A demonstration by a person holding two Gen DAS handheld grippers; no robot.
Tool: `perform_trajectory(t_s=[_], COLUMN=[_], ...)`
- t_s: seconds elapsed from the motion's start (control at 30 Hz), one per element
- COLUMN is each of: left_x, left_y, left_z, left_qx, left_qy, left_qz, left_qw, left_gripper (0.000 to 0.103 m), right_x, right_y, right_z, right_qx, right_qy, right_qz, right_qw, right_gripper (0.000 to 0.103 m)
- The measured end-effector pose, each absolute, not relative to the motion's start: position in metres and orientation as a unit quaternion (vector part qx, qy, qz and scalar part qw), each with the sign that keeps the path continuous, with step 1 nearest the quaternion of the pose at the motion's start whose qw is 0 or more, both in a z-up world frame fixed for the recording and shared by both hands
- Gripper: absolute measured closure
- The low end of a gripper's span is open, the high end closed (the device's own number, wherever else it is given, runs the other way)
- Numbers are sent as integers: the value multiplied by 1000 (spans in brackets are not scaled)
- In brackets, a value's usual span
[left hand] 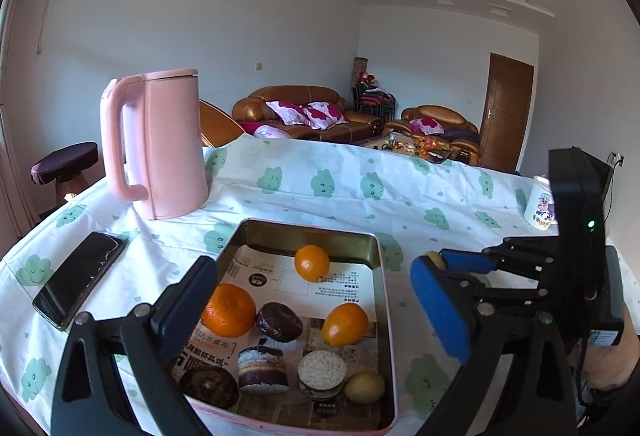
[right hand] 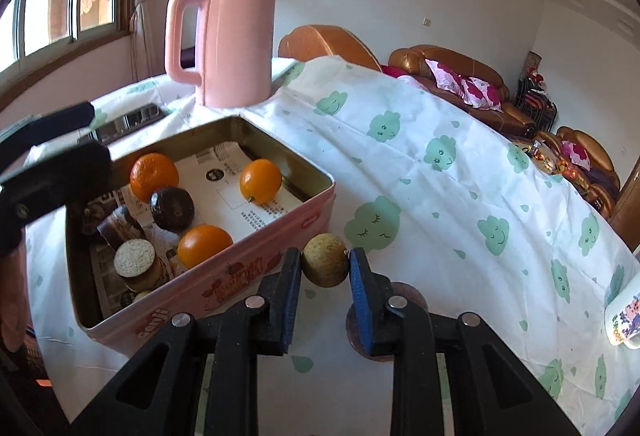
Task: Organize fruits
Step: 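Grasp the purple passion fruit with the left gripper while the right grasps the brown fruit, then carry the passion fruit and brown fruit over the tin box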
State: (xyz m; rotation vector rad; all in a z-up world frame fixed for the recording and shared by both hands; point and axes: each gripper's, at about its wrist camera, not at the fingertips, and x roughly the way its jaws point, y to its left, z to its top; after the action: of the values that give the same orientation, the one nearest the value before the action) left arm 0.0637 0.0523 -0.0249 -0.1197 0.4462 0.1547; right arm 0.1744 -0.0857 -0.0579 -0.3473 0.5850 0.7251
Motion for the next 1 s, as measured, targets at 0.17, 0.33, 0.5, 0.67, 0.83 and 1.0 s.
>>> perform_trajectory(t_s=[0.17,0.33,0.5,0.67,0.83,1.0], left_x=[89,122,149,174,193,184], left_y=[16,-26,-56,-66,-71,-71], left_z=[-30,-43,-58,-70,-83,-76], left_qx=[-39,-9,11,5,-7,-9], left_qy=[246,287,324,364,405,382], left_qz=[40,6,-17,-24,-49,-47], left_qw=[968,958,946,931,913,923], left_gripper=[4,4,8,17,47,56], right_x=[181,194,201,200,199,194], right_y=[-139,-173,-194,-202,-206,-206], right_z=[-49,-62,-68,-68,-69,-67], right_qx=[-92,-57,-35,-27,-23,-28], right_qy=[273,289,293,287,286,276], right_qz=[305,267,254,255,258,259], right_qw=[908,918,921,923,923,925], right_gripper=[77,77,77,77,77,77])
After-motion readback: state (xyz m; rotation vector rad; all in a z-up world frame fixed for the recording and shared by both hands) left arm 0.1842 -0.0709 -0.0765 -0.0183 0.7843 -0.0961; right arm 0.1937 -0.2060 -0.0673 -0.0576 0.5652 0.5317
